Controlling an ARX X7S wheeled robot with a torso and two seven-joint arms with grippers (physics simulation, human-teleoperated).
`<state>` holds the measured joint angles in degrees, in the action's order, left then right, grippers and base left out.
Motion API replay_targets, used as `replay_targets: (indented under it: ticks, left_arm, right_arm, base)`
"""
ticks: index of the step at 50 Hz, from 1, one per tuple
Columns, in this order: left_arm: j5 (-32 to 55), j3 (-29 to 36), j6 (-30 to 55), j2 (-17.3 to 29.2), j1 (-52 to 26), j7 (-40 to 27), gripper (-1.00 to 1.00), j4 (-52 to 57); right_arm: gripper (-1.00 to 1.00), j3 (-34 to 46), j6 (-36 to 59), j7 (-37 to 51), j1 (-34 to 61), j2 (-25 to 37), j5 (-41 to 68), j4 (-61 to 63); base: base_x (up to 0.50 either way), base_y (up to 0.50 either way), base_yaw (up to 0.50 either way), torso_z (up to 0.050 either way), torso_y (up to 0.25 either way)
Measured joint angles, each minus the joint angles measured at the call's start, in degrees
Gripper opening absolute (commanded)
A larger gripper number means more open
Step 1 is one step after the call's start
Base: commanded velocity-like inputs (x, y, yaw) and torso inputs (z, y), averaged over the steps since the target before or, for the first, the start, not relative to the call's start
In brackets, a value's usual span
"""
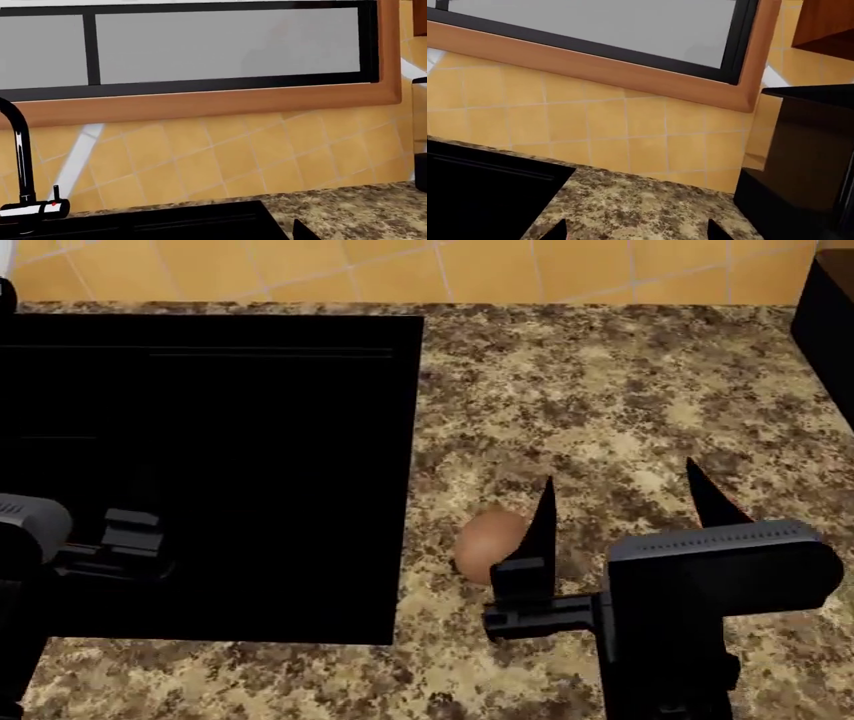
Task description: Place the eggs and milk next to the bowl.
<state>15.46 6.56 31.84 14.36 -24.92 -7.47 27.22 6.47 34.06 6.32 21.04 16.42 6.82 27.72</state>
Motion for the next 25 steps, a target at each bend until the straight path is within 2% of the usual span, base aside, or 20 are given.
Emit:
replay_targets:
  ticks: [19,25]
  left_arm:
    - [0.15,0.79,0.05,0.75,-0.12,-0.29,1.00,0.74]
    - [0.44,0.82,-0.10,0.91,-0.22,-0.23,1.00,0.68]
  right_arm:
    - [1.00,-1.34,0.28,0.91,-0.71,0.21,1.04,0.96]
    - [1.00,-1.42,0.58,1.28,-0.56,0.25,1.11,1.01]
  base:
    - [0.50,0.00,0.00,0.000,0.001]
    - [0.00,0.00,0.00,0.000,0.002]
